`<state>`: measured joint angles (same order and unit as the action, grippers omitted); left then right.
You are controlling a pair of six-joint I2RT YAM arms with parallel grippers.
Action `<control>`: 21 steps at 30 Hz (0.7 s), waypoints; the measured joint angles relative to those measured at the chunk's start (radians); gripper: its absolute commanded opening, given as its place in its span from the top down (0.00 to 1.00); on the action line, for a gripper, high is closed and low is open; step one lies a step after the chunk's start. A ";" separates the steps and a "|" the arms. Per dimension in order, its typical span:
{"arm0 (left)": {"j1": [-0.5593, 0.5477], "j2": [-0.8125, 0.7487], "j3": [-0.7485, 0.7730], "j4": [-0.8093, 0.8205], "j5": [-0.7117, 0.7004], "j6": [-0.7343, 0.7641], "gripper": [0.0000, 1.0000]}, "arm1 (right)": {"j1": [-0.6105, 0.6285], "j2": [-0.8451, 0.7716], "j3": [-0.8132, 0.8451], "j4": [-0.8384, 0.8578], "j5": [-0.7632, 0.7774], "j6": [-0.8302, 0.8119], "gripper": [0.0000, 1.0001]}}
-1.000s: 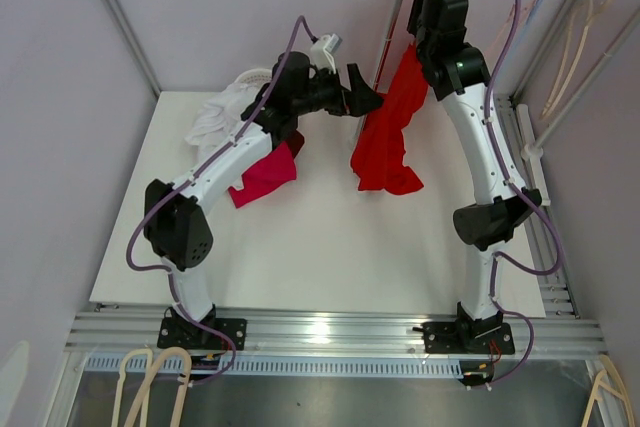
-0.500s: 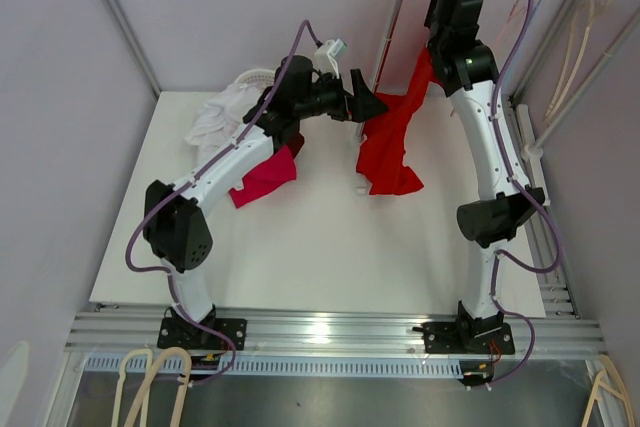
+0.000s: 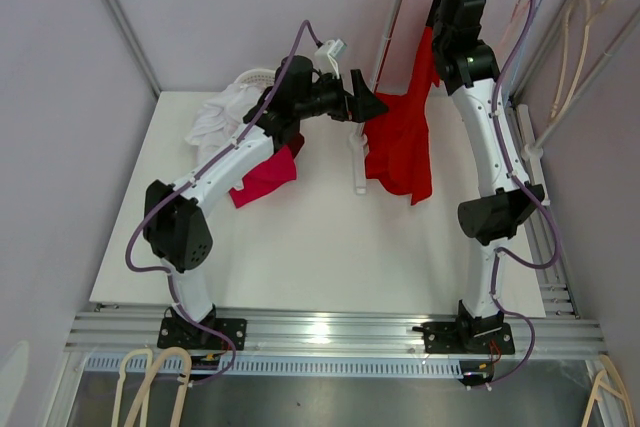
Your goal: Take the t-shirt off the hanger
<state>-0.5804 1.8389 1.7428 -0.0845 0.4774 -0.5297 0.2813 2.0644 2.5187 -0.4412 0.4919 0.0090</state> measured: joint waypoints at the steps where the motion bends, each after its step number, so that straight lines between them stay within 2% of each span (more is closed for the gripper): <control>1: 0.000 0.000 0.000 0.000 0.000 0.000 0.00 | 0.000 0.000 -0.001 0.002 -0.003 0.000 1.00; 8: -0.001 -0.018 0.000 -0.021 -0.014 0.014 0.01 | 0.003 -0.010 -0.013 0.006 -0.021 0.000 1.00; 12: -0.005 -0.052 0.000 -0.043 -0.040 0.034 0.01 | 0.014 -0.067 -0.090 0.019 -0.036 -0.006 1.00; 21: -0.038 -0.227 -0.096 -0.052 -0.132 0.106 0.01 | 0.039 -0.203 -0.164 0.045 -0.068 -0.039 1.00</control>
<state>-0.6186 1.6115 1.6466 -0.1368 0.3454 -0.4240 0.3202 1.8610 2.3547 -0.3965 0.4244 -0.0299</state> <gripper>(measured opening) 0.994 0.036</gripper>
